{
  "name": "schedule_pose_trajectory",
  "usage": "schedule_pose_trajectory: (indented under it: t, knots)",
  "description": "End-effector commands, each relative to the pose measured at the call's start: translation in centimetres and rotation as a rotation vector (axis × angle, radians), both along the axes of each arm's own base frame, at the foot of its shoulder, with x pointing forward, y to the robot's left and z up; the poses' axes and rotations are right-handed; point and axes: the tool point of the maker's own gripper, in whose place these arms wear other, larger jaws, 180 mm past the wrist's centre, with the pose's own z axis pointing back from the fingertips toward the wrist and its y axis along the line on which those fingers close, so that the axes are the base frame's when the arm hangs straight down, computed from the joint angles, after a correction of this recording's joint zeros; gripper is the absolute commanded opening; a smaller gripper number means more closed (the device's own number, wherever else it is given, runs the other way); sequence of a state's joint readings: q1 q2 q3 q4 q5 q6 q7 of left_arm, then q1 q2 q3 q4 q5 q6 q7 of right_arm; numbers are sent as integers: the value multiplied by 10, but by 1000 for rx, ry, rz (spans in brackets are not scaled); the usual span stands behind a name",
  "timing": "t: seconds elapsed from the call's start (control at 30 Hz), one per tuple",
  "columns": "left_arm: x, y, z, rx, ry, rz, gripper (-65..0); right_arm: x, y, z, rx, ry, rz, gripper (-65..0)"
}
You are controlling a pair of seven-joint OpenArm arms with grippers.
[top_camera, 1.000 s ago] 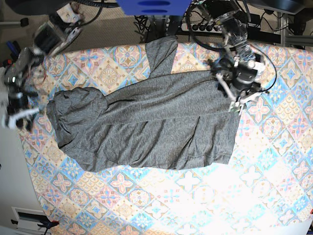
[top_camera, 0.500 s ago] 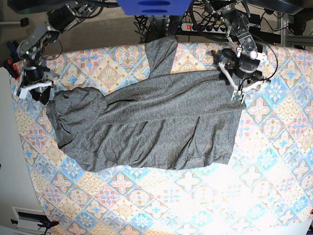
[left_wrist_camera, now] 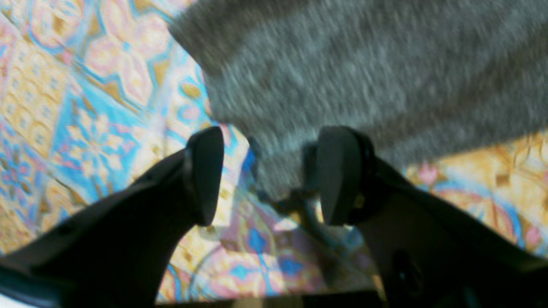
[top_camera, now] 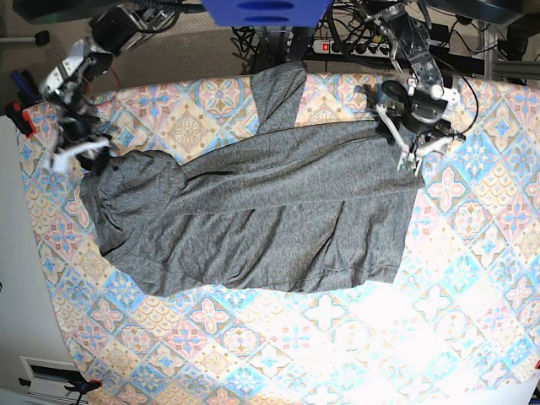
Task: Layout the t-shirt on the table in an organized manner, then fold the t-shirt properly
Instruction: 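Grasp the shirt edges again with both grippers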
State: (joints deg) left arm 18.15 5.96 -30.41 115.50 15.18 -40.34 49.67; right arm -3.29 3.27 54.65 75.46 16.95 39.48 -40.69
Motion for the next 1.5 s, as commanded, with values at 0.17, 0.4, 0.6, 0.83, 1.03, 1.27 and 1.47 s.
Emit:
schedule_pose_trajectory:
  t: [0.17, 0.4, 0.6, 0.83, 1.03, 1.27, 1.47]
  knots:
    - [5, 26, 20, -85, -124, 122, -300, 12, 14, 9, 6, -40, 38, -421]
    - [-10, 64, 23, -71, -96, 241, -300, 11, 14, 8, 6, -39, 38, -421]
    - [-24, 107, -7, -141, 45, 387, -299, 10, 14, 7, 6, -36, 38, -421]
    - [-15, 107, -26, -243, 131, 385, -298, 10, 14, 7, 6, -36, 40, -421]
    - [16, 78, -22, -256, 116, 269, -298, 10, 14, 7, 6, -36, 40, -421]
    - [39, 56, -15, -328, 57, 226, -299, 10, 14, 7, 6, -36, 40, -421]
    - [52, 51, -41, -412, 125, 227, -299, 10, 14, 7, 6, -36, 40, -421]
